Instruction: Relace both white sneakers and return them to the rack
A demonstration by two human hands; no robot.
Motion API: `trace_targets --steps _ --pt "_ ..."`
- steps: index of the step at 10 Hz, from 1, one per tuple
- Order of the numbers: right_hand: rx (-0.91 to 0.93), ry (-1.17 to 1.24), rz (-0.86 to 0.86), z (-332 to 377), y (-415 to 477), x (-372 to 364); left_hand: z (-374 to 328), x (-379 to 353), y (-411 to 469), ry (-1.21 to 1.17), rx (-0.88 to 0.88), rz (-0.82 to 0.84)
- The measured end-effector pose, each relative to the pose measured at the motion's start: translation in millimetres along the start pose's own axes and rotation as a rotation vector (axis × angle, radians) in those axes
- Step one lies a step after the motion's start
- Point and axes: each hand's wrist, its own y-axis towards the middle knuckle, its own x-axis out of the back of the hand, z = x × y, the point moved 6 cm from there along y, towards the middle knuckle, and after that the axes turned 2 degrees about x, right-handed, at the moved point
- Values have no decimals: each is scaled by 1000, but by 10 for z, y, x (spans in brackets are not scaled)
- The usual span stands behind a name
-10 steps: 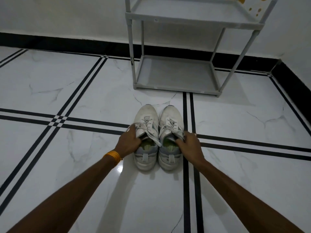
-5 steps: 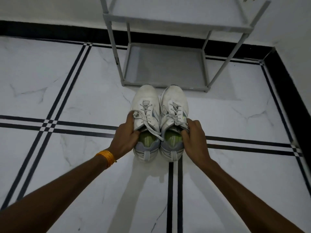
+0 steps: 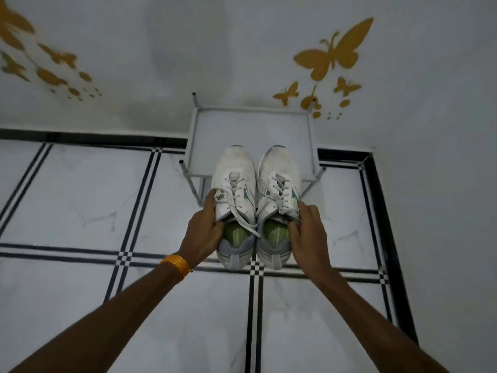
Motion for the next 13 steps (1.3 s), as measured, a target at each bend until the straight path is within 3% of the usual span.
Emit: trace_targets --steps 2,5,8,10,11,13 --pt "-3 -40 -41 398 874 390 -572 358 845 11 -16 71" --pt "-47 -111 5 -133 2295 -539 150 27 2369 48 34 93" --pt "-22 -114 64 -804 3144 -1353 841 -416 3365 153 15 114" --pt "-34 -89 59 -1025 3260 -1504 939 -585 3595 161 -15 112" --pt "-78 -102 175 -1030 3227 -1501 885 -568 3550 183 42 145" --pt "-88 -303 334 -457 3059 -866 201 -117 3150 476 116 151"
